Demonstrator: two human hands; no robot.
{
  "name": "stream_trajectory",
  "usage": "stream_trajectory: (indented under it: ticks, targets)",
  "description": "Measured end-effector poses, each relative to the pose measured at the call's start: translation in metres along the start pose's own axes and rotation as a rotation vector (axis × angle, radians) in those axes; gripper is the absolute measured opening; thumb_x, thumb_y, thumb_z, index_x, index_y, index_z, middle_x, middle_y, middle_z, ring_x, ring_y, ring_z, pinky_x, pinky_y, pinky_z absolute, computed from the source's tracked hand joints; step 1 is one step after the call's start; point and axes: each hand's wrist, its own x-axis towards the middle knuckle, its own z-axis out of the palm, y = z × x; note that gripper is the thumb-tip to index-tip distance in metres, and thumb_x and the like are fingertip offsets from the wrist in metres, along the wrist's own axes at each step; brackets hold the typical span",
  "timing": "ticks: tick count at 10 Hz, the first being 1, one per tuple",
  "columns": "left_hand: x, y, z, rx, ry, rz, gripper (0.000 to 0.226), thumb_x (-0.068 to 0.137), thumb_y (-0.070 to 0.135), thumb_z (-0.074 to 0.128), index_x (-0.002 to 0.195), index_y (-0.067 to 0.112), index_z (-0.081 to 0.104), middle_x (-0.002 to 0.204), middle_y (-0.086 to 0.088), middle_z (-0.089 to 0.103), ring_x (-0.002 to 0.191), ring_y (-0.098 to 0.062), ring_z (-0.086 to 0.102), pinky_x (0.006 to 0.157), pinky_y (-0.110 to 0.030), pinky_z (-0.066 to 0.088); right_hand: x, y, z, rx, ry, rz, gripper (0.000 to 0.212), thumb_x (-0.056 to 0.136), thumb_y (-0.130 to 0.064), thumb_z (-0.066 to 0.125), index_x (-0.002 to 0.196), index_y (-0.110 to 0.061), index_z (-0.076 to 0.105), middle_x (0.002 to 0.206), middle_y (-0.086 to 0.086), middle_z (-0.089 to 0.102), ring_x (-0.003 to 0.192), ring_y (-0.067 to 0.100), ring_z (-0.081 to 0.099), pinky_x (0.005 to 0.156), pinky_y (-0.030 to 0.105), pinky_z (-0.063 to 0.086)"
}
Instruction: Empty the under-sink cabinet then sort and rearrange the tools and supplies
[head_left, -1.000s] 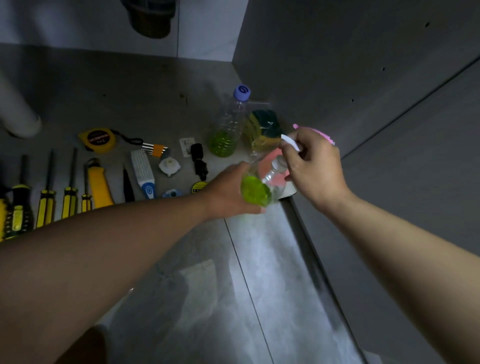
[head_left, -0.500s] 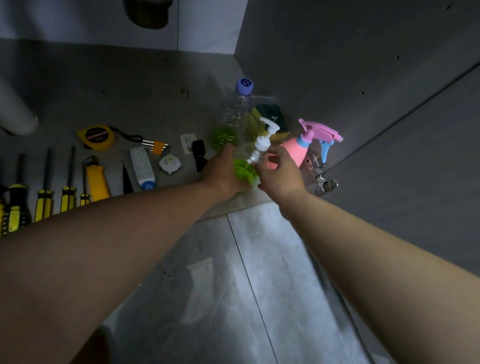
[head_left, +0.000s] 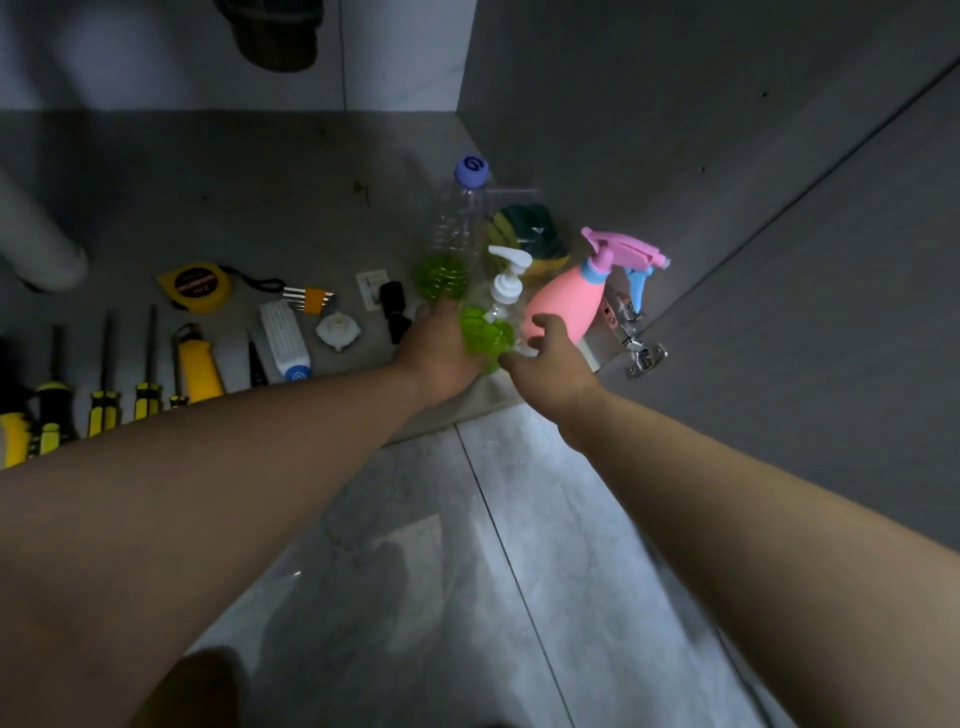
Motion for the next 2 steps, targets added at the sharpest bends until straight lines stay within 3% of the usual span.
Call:
stream_trajectory:
  ticks: [1,2]
  targets:
    - [-0.01,0.008,-0.008,0.171,-0.054,-0.043,0.07,0.085,0.034,0.073,0.144,0.011,0.043,0.148,-0.018,0.041,0.135,-0.035,0.044,0.111,-0.044,0.042,-0.013,0.0,-0.008,-0.045,-0.107,0.061,0.069,0.092,-0.027,0.064,0.15,-0.023,0.028,0.121,0.005,0.053,0.107,0.029,0.058,0.091,0.041,0.054]
    - [-0.027,0.034,-0.027,0.352,-0.213,-0.103,0.059,0.089,0.035,0.065,0.14,0.009,0.049,0.143,-0.019,0.05,0.13,-0.035,0.051,0.106,-0.04,0.047,-0.036,-0.006,-0.024,-0.088,-0.246,0.107,0.072,0.089,-0.029,0.068,0.151,-0.024,0.032,0.134,0.007,0.054,0.115,0.026,0.058,0.101,0.043,0.053]
